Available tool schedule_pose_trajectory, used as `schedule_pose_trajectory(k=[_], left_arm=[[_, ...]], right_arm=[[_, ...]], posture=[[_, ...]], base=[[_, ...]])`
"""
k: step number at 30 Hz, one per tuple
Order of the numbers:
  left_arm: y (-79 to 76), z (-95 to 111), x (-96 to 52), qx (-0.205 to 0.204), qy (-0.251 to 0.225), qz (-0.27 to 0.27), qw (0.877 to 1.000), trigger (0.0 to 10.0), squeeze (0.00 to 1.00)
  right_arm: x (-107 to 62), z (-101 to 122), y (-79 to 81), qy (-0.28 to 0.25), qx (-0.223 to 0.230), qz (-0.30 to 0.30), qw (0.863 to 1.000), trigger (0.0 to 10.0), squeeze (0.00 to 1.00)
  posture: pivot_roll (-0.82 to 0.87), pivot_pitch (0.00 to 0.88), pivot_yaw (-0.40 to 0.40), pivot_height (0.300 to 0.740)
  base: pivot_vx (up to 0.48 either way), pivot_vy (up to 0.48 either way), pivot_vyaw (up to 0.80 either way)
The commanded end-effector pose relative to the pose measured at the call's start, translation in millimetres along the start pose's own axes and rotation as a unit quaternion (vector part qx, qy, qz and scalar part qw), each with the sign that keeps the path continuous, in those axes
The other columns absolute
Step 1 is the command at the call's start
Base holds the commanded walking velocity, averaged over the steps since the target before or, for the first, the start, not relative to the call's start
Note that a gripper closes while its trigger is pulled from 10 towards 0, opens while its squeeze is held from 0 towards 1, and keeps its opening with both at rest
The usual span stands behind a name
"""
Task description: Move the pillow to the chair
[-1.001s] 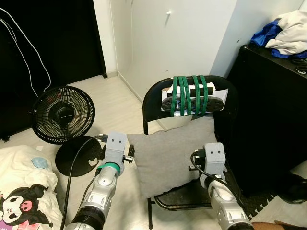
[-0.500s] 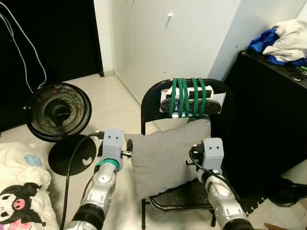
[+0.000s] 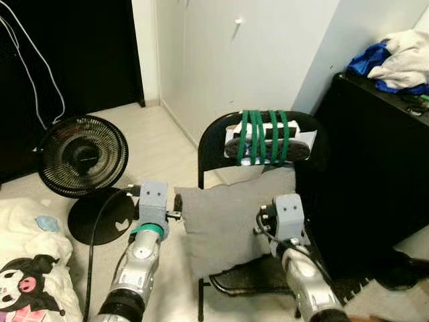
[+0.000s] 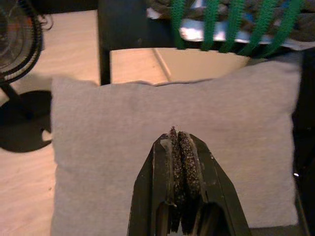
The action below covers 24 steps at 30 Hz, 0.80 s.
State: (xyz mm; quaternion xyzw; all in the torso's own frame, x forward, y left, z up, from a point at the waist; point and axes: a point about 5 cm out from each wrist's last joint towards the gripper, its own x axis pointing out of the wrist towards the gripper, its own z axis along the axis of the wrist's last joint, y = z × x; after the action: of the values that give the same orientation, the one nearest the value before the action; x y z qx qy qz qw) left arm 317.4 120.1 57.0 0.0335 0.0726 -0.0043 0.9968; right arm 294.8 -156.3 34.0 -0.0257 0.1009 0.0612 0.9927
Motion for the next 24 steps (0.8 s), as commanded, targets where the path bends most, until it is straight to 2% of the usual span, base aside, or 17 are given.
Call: schedule_pose_trajectory(k=[1, 7, 24], left_arm=[[1.1, -4.6, -2.6, -0.005, 0.006, 0.002, 1.000, 10.0, 0.00], [0.6, -5.5, -2.9, -0.005, 0.008, 0.001, 1.000, 10.0, 0.00], [2.2, -10.3, -6.7, -0.002, 0.016, -0.002, 1.000, 10.0, 0.00]], right_arm=[[-0.4, 1.7, -2.0, -0.006, -0.006, -0.002, 1.000, 10.0, 0.00], [-1.9, 0.0, -3.1, -0.007, 0.006, -0.007, 1.000, 10.0, 0.00], [-4.3, -2.9, -0.5, -0.006, -0.005, -0.009, 1.000, 10.0, 0.00]], posture=[[0.00, 0.000, 0.003, 0.740], [0.00, 0.000, 0.008, 0.740], [-0.01, 0.000, 0.029, 0.740]], base=[[0.000, 0.000, 0.80], [0.000, 0.000, 0.80], [0.000, 0.000, 0.80]])
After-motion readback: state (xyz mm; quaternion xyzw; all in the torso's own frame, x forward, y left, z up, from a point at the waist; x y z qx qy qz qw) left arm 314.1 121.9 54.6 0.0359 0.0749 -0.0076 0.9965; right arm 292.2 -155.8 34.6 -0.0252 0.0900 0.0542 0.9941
